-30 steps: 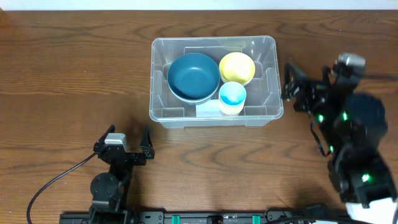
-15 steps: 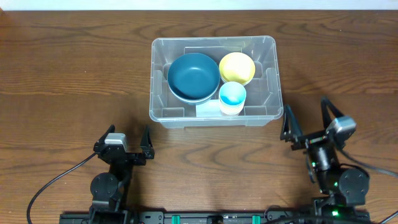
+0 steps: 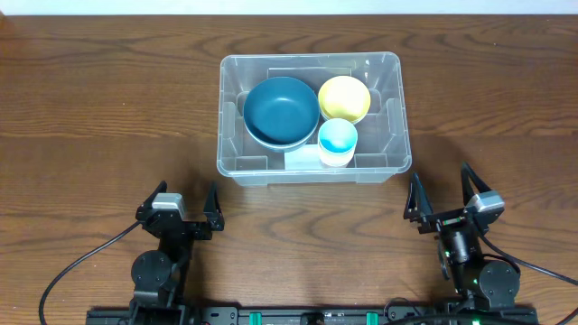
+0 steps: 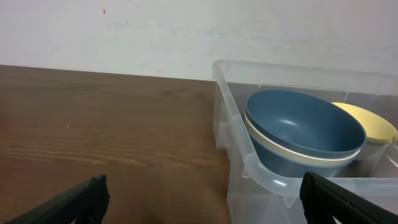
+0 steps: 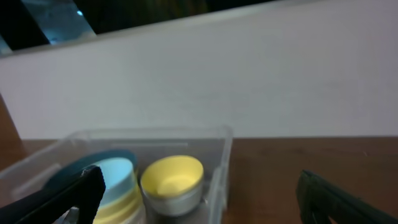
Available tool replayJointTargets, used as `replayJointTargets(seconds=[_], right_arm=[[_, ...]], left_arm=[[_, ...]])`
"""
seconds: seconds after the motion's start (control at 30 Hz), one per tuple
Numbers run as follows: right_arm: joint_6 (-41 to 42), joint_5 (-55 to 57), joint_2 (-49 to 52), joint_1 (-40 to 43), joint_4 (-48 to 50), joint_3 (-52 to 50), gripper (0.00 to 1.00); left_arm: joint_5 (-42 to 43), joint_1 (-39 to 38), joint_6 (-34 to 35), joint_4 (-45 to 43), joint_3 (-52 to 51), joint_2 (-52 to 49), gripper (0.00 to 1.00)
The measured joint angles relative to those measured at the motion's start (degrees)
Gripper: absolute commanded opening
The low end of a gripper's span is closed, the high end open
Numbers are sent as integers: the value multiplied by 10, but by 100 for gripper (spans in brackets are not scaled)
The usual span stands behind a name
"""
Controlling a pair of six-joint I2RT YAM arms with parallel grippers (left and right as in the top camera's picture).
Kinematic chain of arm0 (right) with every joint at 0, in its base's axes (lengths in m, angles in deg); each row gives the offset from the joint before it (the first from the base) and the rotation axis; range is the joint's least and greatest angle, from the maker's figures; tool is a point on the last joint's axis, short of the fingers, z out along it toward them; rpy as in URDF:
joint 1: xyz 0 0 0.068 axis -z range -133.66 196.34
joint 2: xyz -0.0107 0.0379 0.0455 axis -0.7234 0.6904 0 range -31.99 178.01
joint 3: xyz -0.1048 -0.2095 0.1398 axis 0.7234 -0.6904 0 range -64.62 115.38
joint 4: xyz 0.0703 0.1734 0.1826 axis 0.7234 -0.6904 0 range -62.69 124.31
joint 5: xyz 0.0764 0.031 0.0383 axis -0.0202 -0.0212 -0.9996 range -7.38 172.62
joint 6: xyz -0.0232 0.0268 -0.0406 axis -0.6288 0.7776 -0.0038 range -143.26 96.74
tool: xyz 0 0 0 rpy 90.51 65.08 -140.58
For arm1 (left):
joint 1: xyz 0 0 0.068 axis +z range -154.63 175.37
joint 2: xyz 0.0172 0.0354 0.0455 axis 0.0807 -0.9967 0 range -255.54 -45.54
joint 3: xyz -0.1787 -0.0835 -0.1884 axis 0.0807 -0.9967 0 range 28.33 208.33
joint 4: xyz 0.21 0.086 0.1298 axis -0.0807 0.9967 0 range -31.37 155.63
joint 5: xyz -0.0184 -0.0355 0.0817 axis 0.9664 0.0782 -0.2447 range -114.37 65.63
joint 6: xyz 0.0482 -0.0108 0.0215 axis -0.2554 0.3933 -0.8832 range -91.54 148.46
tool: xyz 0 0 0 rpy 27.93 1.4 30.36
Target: Pack container
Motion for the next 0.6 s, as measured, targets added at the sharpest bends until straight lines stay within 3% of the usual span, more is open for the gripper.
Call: replayJointTargets(seconds=[0.27,0.6], right_arm=[[-54,2,-35,0,-99,-14,99],[-77,22,-50,0,-153,-14,99]], left_arm=[[0,0,0,0,0,0,98],[0,0,0,0,0,0,98]])
